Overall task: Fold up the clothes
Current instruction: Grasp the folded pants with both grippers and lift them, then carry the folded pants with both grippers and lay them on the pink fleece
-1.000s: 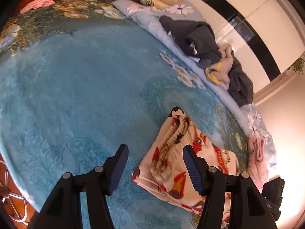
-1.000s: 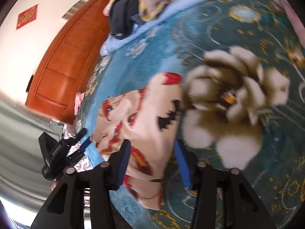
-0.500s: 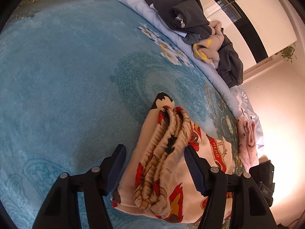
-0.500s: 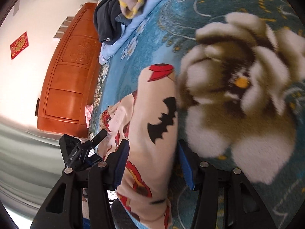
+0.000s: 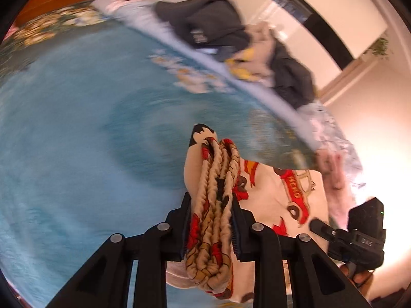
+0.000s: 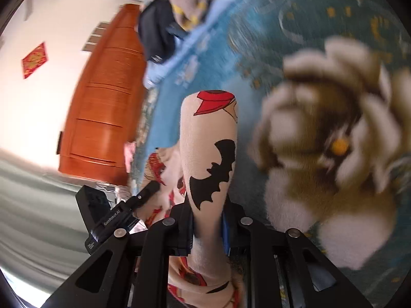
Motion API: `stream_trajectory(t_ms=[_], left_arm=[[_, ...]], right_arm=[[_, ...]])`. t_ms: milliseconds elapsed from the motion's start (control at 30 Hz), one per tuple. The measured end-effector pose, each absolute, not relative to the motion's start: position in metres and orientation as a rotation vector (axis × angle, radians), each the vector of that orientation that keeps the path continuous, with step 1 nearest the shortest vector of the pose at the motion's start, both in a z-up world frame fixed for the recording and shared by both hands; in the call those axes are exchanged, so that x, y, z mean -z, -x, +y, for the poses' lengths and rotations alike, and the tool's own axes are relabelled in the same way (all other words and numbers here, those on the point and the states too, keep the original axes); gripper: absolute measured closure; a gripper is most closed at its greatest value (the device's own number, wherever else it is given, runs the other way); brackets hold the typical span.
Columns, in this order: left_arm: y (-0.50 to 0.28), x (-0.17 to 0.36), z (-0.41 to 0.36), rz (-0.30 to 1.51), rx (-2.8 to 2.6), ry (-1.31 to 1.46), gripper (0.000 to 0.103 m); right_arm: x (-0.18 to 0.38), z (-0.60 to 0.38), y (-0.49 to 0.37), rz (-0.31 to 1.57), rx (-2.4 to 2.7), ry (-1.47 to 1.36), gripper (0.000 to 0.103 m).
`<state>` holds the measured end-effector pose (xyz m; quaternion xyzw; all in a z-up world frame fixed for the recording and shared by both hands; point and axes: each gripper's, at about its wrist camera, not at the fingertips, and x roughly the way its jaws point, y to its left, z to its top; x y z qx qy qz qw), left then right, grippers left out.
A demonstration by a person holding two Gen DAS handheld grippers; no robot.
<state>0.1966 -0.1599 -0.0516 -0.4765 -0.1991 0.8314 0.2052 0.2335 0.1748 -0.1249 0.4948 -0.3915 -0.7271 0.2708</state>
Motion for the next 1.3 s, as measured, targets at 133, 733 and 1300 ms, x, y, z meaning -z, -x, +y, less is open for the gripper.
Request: stream_trajectory(t_ms=[133,733,1300], left_arm=[[-0.184,0.023,-0.086,-0.535,-2.2,1.247,0.075],[-0.133,-0.029,0.269,-0.275,-1.858,1.228,0.075],[-0.126,0.018,0.288,-0.041,-1.878,1.358,0.063]], right_arm=[[0.089,0.231,-0.236,-1.013,2.038,-1.24,0.085],[-0.043,0.557,-0.243,-0.797,2.549,-1.116,0.085],[0.047,0.623,-0.221,-1.062,2.529,-1.275,0.085]])
